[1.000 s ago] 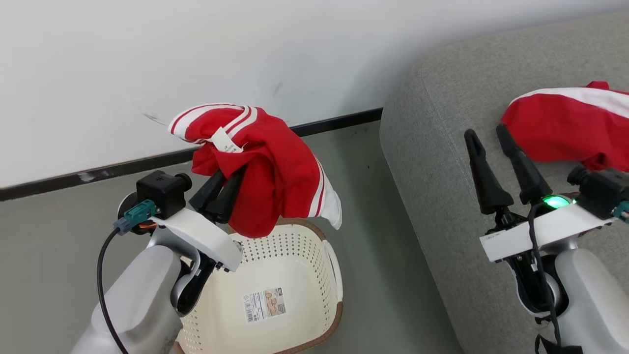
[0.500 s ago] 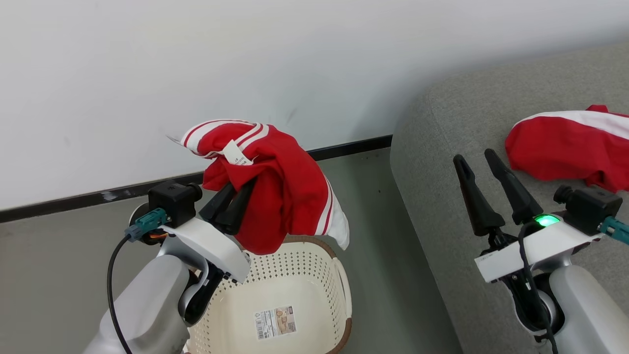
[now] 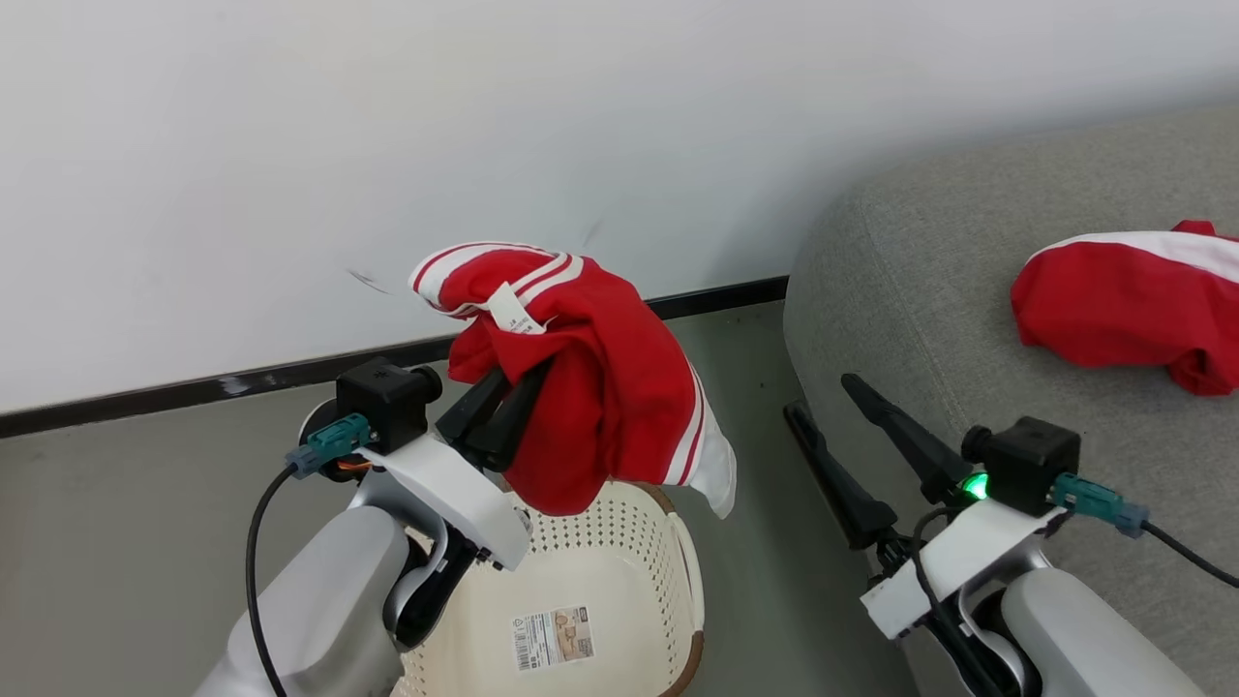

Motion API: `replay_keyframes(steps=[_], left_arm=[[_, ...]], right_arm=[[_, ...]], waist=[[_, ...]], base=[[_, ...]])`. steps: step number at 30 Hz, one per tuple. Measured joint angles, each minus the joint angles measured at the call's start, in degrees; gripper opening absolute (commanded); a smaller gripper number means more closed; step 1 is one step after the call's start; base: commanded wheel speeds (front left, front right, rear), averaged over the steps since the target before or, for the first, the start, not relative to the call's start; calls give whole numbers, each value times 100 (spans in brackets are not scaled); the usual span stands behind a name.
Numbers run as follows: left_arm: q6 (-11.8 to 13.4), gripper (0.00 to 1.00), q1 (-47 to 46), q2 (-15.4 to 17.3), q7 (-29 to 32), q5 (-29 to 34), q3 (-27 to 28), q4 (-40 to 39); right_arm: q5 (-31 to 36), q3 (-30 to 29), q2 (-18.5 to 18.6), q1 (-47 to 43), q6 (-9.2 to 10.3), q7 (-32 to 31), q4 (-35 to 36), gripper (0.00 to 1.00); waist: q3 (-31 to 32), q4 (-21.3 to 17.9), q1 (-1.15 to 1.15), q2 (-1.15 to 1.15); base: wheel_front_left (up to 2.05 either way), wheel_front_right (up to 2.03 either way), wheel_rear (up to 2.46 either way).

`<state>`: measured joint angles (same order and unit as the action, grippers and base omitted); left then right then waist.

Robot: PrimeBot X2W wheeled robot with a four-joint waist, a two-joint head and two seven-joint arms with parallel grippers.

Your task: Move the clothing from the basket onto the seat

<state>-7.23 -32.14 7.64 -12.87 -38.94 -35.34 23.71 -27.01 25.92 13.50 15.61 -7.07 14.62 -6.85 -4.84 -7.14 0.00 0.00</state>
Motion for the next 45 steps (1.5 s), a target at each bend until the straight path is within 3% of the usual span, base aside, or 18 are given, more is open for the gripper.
replay_keyframes(steps=[8,18,26,34,42,43,44,45], left_arm=[[0,0,-4,-78,77,-36,-244,-168],[0,0,-3,-144,175,-64,-623,-271],[0,0,-1,-203,263,-87,-962,-389],[0,0,1,-208,378,-140,-1428,-531],[0,0,1,-190,380,-226,-1557,-594],[0,0,1,-187,380,-254,-1560,-602],[0,0,1,-181,380,-276,-1563,-605],[0,0,1,-172,380,-297,-1562,-608]], right_arm=[[80,912,21,463,-1,0,-452,100],[152,1547,14,1035,-1,0,-951,100],[192,1626,3,1308,-1,0,-1413,100],[22,2236,-93,1425,-1,0,-1657,100],[-131,2271,-89,1569,-1,0,-1836,100],[-133,2276,-91,1616,-1,0,-1847,39],[-135,2280,-92,1646,-1,0,-1859,0],[-160,2275,-98,1658,-1,0,-1863,0]], waist=[[-29,98,0,0],[-33,274,0,0],[-3,407,0,0],[54,517,0,0],[93,595,0,0],[94,602,0,0],[93,609,0,0],[89,613,0,0]], base=[[0,0,0],[0,0,0],[0,0,0],[0,0,0],[0,0,0],[0,0,0],[0,0,0],[0,0,0]])
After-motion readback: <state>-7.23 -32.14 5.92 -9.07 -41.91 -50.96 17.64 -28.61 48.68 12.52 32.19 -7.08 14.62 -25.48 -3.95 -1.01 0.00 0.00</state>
